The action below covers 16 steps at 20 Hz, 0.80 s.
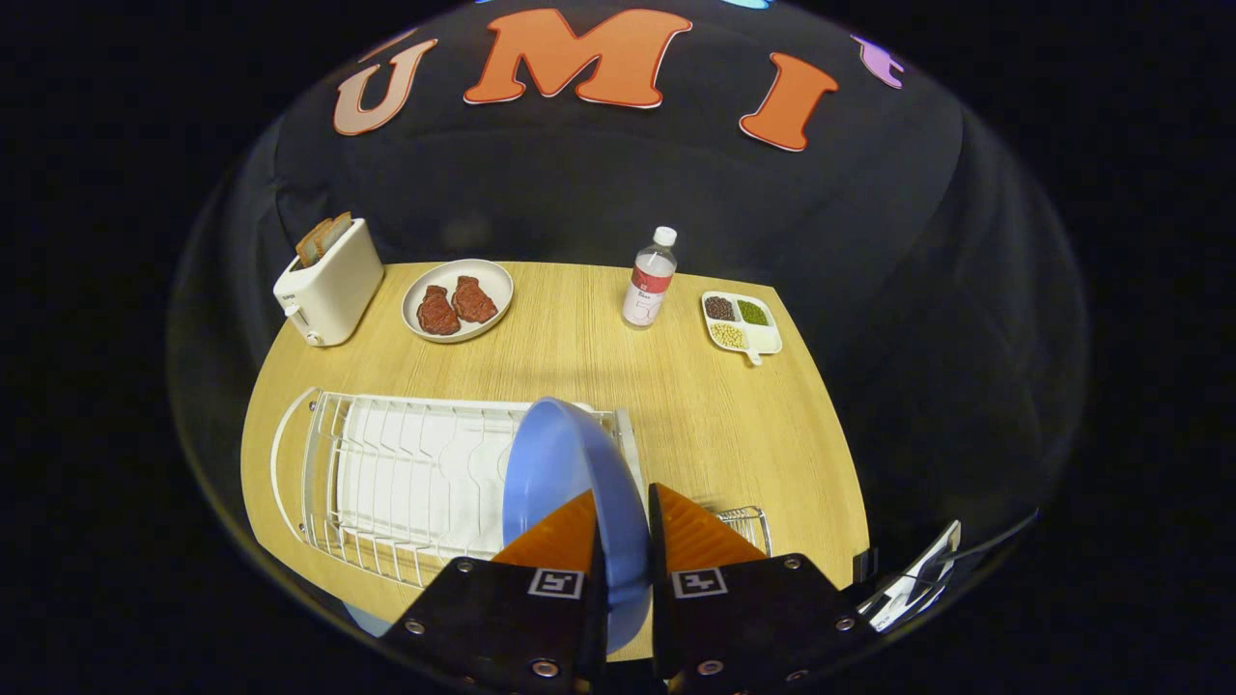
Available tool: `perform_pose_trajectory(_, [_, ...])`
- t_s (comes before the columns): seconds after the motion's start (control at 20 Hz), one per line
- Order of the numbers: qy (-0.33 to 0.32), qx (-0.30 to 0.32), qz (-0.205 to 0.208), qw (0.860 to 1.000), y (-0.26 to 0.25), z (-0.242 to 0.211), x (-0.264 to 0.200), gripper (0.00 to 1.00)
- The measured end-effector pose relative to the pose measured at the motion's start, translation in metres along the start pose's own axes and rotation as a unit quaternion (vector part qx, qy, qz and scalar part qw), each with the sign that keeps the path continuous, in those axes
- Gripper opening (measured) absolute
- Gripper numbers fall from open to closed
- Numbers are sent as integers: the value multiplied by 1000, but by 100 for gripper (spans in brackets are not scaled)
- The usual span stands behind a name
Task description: Take the plate from the dish rack, then take the spoon from the basket and place it into the plate.
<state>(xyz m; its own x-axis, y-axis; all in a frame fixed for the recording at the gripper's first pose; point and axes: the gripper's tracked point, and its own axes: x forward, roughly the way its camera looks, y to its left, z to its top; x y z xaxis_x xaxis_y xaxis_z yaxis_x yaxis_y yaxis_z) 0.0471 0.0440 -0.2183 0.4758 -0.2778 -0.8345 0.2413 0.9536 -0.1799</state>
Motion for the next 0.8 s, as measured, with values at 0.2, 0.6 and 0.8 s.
perform_pose_trajectory(0.2, [13, 43, 69, 997, -5, -26, -16, 19])
perform_pose_trajectory(0.6, [17, 71, 171, 983, -13, -84, -30, 19])
perform_pose_trajectory(0.8, [8, 79, 208, 975, -18, -112, -34, 19])
